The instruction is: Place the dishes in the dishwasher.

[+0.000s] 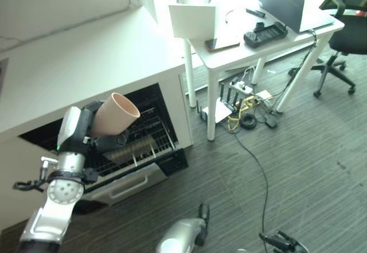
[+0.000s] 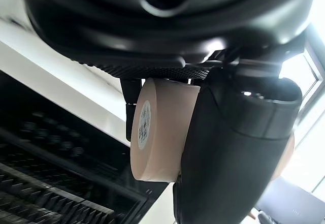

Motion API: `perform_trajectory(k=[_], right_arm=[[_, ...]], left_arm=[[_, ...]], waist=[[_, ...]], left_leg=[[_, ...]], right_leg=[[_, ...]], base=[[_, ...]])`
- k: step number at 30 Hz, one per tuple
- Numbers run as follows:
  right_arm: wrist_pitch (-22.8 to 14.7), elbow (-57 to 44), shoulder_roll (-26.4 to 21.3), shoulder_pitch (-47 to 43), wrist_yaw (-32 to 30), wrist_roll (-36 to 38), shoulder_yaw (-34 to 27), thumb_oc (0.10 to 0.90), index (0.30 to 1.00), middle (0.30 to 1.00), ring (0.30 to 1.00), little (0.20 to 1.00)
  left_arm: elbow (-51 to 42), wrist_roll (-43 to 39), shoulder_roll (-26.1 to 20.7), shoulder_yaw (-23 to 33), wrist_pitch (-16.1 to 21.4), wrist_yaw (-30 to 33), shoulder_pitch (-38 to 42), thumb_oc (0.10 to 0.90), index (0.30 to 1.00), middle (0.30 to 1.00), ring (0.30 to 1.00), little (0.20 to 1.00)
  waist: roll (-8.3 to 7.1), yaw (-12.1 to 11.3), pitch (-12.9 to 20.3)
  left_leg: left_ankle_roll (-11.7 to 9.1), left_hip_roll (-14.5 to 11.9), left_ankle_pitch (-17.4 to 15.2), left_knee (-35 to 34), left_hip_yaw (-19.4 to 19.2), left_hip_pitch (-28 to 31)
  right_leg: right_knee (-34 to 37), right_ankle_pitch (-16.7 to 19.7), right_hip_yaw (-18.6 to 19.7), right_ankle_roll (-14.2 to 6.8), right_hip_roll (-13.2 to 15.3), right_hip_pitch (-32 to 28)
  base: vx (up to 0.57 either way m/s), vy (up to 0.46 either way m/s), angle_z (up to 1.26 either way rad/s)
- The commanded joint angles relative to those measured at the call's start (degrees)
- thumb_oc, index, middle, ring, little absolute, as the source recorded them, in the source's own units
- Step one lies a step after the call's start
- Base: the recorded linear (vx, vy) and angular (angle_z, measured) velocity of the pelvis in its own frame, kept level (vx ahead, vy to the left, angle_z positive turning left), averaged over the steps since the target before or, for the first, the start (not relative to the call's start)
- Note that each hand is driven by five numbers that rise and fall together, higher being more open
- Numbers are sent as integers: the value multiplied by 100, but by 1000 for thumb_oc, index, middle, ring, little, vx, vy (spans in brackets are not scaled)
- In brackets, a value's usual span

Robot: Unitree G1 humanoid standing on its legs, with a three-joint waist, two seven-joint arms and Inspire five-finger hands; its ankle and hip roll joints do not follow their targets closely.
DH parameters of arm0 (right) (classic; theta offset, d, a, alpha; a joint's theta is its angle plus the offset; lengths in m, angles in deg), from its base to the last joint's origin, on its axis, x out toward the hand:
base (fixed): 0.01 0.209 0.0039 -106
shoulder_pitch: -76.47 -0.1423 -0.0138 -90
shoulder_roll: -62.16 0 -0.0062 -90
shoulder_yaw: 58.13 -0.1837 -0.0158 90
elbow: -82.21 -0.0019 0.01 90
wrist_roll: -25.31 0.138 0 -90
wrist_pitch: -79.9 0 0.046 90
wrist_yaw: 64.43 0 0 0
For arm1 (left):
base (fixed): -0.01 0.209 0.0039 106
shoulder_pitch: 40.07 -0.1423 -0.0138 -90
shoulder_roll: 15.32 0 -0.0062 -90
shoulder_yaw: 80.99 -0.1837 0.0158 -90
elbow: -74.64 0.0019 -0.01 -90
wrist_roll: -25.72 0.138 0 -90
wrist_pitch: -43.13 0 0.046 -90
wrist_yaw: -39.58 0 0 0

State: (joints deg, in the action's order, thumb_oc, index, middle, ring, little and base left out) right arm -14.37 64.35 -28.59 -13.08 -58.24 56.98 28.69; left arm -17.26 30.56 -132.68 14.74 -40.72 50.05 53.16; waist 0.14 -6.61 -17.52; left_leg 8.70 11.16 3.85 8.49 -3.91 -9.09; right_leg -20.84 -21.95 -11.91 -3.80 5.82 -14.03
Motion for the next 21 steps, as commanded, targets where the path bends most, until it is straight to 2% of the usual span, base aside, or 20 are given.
perform_trajectory(k=[1,3,5,7,8,9,10,13,17,21], right_arm=[[-323,-216,-26,-1,-30,113,2,800,900,900,900,900],[-340,-273,19,21,-104,208,100,800,900,900,900,900],[-350,-177,-7,-16,-104,381,99,800,900,900,900,900],[-376,-54,-38,-74,-4,387,69,800,900,900,900,900],[-393,18,-37,-103,40,334,45,800,900,900,900,900],[-410,73,-9,-129,57,251,29,800,900,900,900,900],[-360,87,-35,-160,67,278,79,800,900,900,900,900],[-304,74,-131,-213,182,222,139,800,900,900,900,900],[-266,-52,-204,-308,81,218,246,800,900,900,900,900],[-170,-63,-263,-356,31,202,292,800,900,900,900,900]], left_arm=[[-579,-158,-660,488,276,386,938,400,300,300,300,300],[-487,-200,-795,334,325,357,1210,400,300,300,300,300],[-417,-212,-895,148,304,365,1497,400,300,300,300,300],[-379,-254,-975,58,283,375,1631,400,300,300,300,300],[-339,-309,-1046,35,322,372,1655,400,300,300,300,300],[-308,-348,-1112,23,319,369,1666,400,300,300,300,300],[-243,-382,-1180,61,383,306,1658,400,300,300,300,300],[-416,-360,-1199,325,430,199,1325,400,300,300,300,300],[-572,-477,-1273,632,315,92,1082,400,300,300,300,300],[-611,-569,-1352,820,244,-39,994,400,300,300,300,300]], waist=[[564,266,137],[579,387,148],[553,514,114],[420,572,85],[368,603,97],[358,623,114],[378,597,136],[370,376,324],[399,259,426],[404,176,466]], left_leg=[[-534,-589,-1370,870,304,273],[-490,-535,-1490,870,624,441],[-496,-468,-1636,870,874,618],[-504,-320,-1777,870,975,732],[-508,-265,-1863,870,1034,798],[-504,-273,-1906,870,1067,836],[-518,-298,-1924,870,1114,775],[-722,-520,-1822,870,1081,578],[-880,-701,-1727,870,930,455],[-960,-770,-1659,870,918,385]], right_leg=[[-789,1413,172,-363,-252,1143],[-492,1390,339,-284,-209,1457],[365,1386,502,-271,-91,1473],[365,1394,805,-412,109,1816],[365,1554,1021,-539,177,2046],[365,1640,1134,-597,171,2151],[365,1537,1240,-546,123,2100],[365,1287,967,-495,170,2027],[365,1093,833,-432,134,1963],[365,991,815,-383,67,1915]], base=[[120,15,100],[82,-104,139],[147,-195,155],[147,-198,138],[156,-146,91],[155,-156,51],[146,-176,66],[156,-209,68],[86,-108,20],[38,-80,17]])
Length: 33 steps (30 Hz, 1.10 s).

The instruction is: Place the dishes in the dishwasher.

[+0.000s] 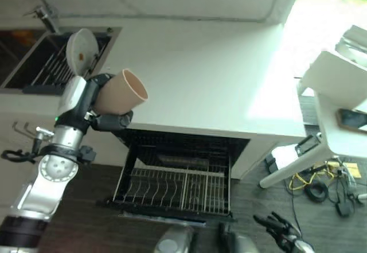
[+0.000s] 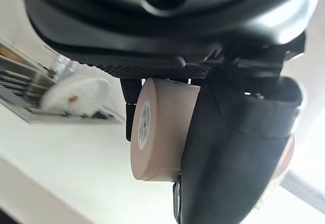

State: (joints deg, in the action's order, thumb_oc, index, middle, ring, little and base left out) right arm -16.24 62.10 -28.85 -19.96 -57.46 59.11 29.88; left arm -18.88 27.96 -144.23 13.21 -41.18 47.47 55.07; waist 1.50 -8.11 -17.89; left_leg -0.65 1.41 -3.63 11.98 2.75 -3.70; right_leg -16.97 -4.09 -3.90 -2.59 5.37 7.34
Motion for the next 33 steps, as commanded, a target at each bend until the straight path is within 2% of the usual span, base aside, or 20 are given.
perform_trajectory(k=[1,8,12,14,16,20,25,33], right_arm=[[40,200,-258,323,-56,-26,184,800,900,900,900,900],[59,480,-376,367,-55,-130,138,800,900,900,900,900],[43,462,-407,380,-32,-181,107,800,900,900,900,900],[29,425,-409,401,-26,-195,69,800,900,900,900,900],[-53,364,-406,446,-42,-160,-9,800,900,900,900,900],[-84,269,-406,453,-80,63,-101,800,900,900,900,900],[31,274,-296,528,-135,-94,-162,800,900,900,900,900],[-90,288,-161,645,-170,-137,-129,800,900,900,900,900]], left_arm=[[-448,-333,-209,1037,270,194,771,400,300,300,300,300],[-387,-421,-269,1230,253,151,651,400,300,300,300,300],[-366,-368,-177,1247,292,219,553,400,300,300,300,300],[-391,-346,-123,1179,280,238,581,400,300,300,300,300],[-423,-305,-32,1002,278,227,755,400,300,300,300,300],[-479,-329,35,805,330,195,925,400,300,300,300,300],[-474,-209,201,752,374,226,926,400,300,300,300,300],[-468,-37,327,724,465,410,889,400,300,300,300,300]], waist=[[273,294,514],[294,193,502],[305,181,484],[308,219,471],[329,355,467],[380,439,483],[351,468,563],[226,450,665]], left_leg=[[-56,190,-882,521,263,-171],[-245,115,-688,521,263,-267],[-318,85,-613,521,190,-292],[-336,23,-573,521,81,-305],[-376,-143,-520,521,-209,-345],[-432,-236,-513,521,-283,-368],[-377,-204,-622,521,-272,-277],[-274,-220,-790,521,-322,-151]], right_leg=[[-22,-827,6,-487,93,-239],[-22,-931,-28,-406,48,-340],[-22,-949,-156,-396,134,-385],[-22,-947,-270,-398,198,-409],[-22,-939,-451,-418,298,-421],[-22,-914,-528,-454,395,-408],[-22,-895,-524,-496,424,-433],[-22,-885,-579,-533,450,-464]], base=[[24,-61,-3],[19,-42,-3],[12,21,-4],[-15,62,2],[-78,132,8],[-78,124,50],[-23,102,3],[2,19,6]])
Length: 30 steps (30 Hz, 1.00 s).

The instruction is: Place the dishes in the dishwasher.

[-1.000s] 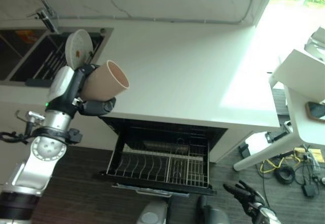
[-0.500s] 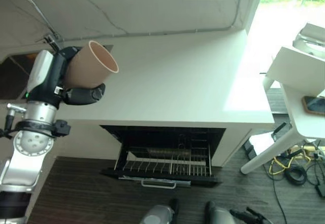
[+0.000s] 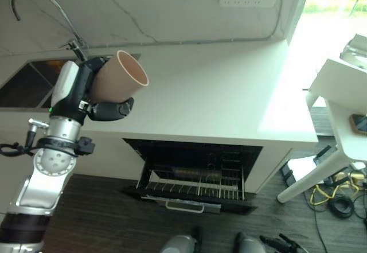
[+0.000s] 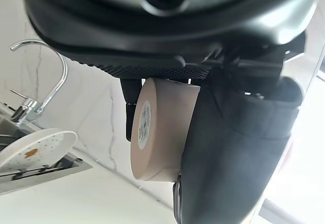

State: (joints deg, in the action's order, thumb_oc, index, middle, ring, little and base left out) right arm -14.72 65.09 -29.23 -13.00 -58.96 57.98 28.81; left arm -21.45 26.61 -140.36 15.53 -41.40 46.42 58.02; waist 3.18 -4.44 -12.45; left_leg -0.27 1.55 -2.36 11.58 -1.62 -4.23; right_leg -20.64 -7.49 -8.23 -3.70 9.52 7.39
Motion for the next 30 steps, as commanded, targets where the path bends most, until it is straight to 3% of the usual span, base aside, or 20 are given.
perform_trajectory(k=[1,6,20,23,25,29,30], right_arm=[[-243,-24,-118,-45,-18,-42,-26,800,900,900,900,900],[-220,-82,-54,-68,2,-55,37,800,900,900,900,900],[-94,-13,20,-148,51,-265,200,800,900,900,900,900],[-173,-48,-57,-195,21,-447,348,800,900,900,900,900],[-287,-95,-211,-323,-33,-9,378,800,900,900,900,900],[-469,-195,-351,-392,145,589,27,800,900,900,900,900],[-576,-250,-305,-348,145,683,-84,800,900,900,900,900]], left_arm=[[-221,105,-43,493,480,546,604,400,300,300,300,300],[-303,148,57,456,335,635,622,400,300,300,300,300],[-317,221,142,563,258,923,405,400,300,300,300,300],[-343,259,255,596,423,948,322,400,300,300,300,300],[-437,295,359,743,664,911,107,400,300,300,300,300],[-449,112,379,807,933,825,19,400,300,300,300,300],[-346,39,311,819,1010,756,63,400,300,300,300,300]], waist=[[37,81,130],[-29,43,138],[-15,0,142],[-230,-169,2],[-300,-313,-140],[-168,-204,-86],[-105,-75,-25]], left_leg=[[-304,-251,-931,561,92,-83],[-287,-319,-983,561,10,-25],[-277,-395,-1014,561,-71,96],[-362,-148,-534,561,167,263],[-385,-101,-371,775,397,151],[-416,-205,-525,561,431,226],[-341,-238,-910,561,287,261]], right_leg=[[345,-552,-158,-423,31,-481],[345,-568,-223,-426,31,-523],[345,-639,-267,-361,-34,-625],[345,-586,10,-290,63,-618],[345,-508,180,-254,141,-592],[345,-438,274,-401,224,-469],[345,-341,261,-524,307,-367]], base=[[21,-18,-3],[25,-50,1],[27,-38,2],[-5,-24,9],[-209,196,-19],[-176,327,-17],[-195,411,5]])
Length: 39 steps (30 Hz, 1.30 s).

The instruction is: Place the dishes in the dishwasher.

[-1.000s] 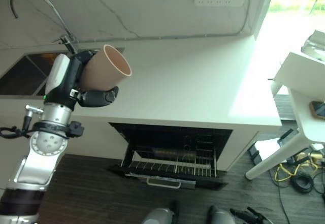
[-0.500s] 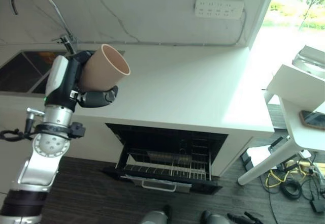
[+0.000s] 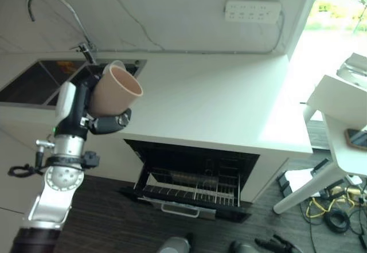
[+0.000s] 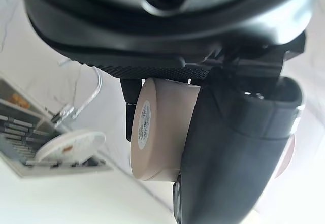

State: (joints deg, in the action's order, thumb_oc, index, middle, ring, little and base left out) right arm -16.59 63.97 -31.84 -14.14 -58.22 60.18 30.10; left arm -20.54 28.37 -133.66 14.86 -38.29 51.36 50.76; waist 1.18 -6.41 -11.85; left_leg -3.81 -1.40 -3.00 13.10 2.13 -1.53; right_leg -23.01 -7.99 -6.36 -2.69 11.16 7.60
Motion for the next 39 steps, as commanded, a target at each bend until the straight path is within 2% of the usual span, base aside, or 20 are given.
perform_trajectory(k=[1,3,6,8,10,12,14,15,18,21,22,25,27,29,33,35,37,39], right_arm=[[-393,-167,-5,-209,49,522,-272,800,900,900,900,900],[-279,-228,164,-120,55,299,-435,800,900,900,900,900],[-348,-282,371,-67,-77,109,-456,800,900,900,900,900],[-339,-300,449,-18,-119,239,-495,800,900,900,900,900],[-342,-328,534,64,-185,168,-499,800,900,900,900,900],[-320,-316,559,91,-207,138,-454,800,900,900,900,900],[-361,-215,568,23,-99,-21,-369,800,900,900,900,900],[-383,-211,554,-26,-53,-46,-301,800,900,900,900,900],[-418,-285,468,-131,47,16,-147,800,900,900,900,900],[-383,-464,297,-210,23,-137,-60,800,900,900,900,900],[-408,-480,253,-225,-12,-118,-38,800,900,900,900,900],[-422,-462,128,-299,-32,96,-48,800,900,900,900,900],[-465,-426,70,-350,27,268,-96,800,900,900,900,900],[-622,-445,66,-294,45,386,-212,800,900,900,900,900],[-831,-435,59,-290,-54,660,-321,800,900,900,900,900],[-1289,-618,23,-211,61,288,-437,800,900,900,900,900],[-1589,-995,17,-147,102,143,-374,800,900,900,900,900],[-1678,-1282,16,-100,276,222,-347,800,900,900,900,900]], left_arm=[[-380,-124,-375,884,712,207,813,400,300,300,300,300],[-223,-109,-514,863,707,98,877,400,300,300,300,300],[-146,-177,-665,867,769,63,918,400,300,300,300,300],[-186,-147,-690,878,780,75,899,400,300,300,300,300],[-258,-115,-693,821,715,111,972,400,300,300,300,300],[-420,-41,-643,784,479,98,1092,400,300,300,300,300],[-617,80,-584,728,82,141,1175,400,300,300,300,300],[-671,135,-546,713,11,193,1152,400,300,300,300,300],[-735,255,-434,682,9,410,998,400,300,300,300,300],[-793,234,-279,652,1,440,984,400,300,300,300,300],[-787,212,-249,681,65,423,960,400,300,300,300,300],[-738,215,-174,856,263,360,814,400,300,300,300,300],[-684,274,-120,926,409,381,747,400,300,300,300,300],[-608,232,-132,948,635,401,724,400,300,300,300,300],[-516,222,-124,853,782,421,731,400,300,300,300,300],[-479,258,-127,756,696,517,750,400,300,300,300,300],[-470,266,-161,756,646,562,718,400,300,300,300,300],[-479,280,-167,760,638,566,684,400,300,300,300,300]], waist=[[109,168,-58],[76,295,-45],[44,311,-57],[101,318,-13],[233,364,26],[247,346,45],[177,242,40],[165,216,35],[198,222,20],[312,234,-66],[330,196,-94],[296,112,-105],[265,143,-82],[303,222,-80],[369,243,-86],[406,253,-50],[400,264,7],[392,273,46]], left_leg=[[42,66,-970,409,-120,17],[181,138,-1280,409,-237,152],[319,174,-1382,409,-296,102],[353,116,-1328,409,-319,1],[397,-21,-1210,409,-267,-141],[387,-112,-1148,409,-275,-270],[262,-177,-1080,409,-300,-370],[207,-234,-1061,409,-321,-397],[-12,-482,-926,409,-456,-473],[-370,-786,-511,409,-560,-786],[-415,-810,-424,409,-484,-882],[-355,-694,-448,409,-343,-739],[-245,-616,-489,409,-474,-612],[-244,-619,-428,409,-570,-674],[-295,-596,-386,409,-524,-669],[-300,-474,-439,409,-433,-604],[-272,-390,-529,409,-343,-528],[-265,-356,-582,409,-310,-491]], right_leg=[[582,-218,64,-702,195,-313],[582,172,-12,-950,432,46],[582,324,-69,-1022,484,88],[582,262,-155,-1013,458,-96],[582,57,-182,-919,351,-426],[582,-132,-243,-825,297,-564],[582,-217,-346,-805,330,-513],[582,-264,-377,-784,299,-507],[582,-454,-452,-678,106,-515],[582,-637,-483,-519,-169,-579],[582,-660,-468,-488,-208,-598],[582,-695,-465,-443,-180,-616],[582,-594,-484,-430,-143,-539],[582,-567,-421,-424,-155,-530],[582,-578,-360,-410,-119,-587],[582,-572,-359,-456,-5,-624],[582,-552,-380,-490,43,-604],[582,-544,-406,-512,71,-586]], base=[[-204,344,-12],[-163,131,-44],[-172,-29,-24],[-164,-55,7],[-153,-144,20],[-115,-293,22],[-86,-453,4],[-64,-437,-8],[-37,-305,-13],[-81,-235,3],[-130,-163,10],[-106,-101,8],[-149,-3,-7],[-116,89,16],[-66,128,13],[-81,198,-14],[-69,108,-6],[-36,47,1]])
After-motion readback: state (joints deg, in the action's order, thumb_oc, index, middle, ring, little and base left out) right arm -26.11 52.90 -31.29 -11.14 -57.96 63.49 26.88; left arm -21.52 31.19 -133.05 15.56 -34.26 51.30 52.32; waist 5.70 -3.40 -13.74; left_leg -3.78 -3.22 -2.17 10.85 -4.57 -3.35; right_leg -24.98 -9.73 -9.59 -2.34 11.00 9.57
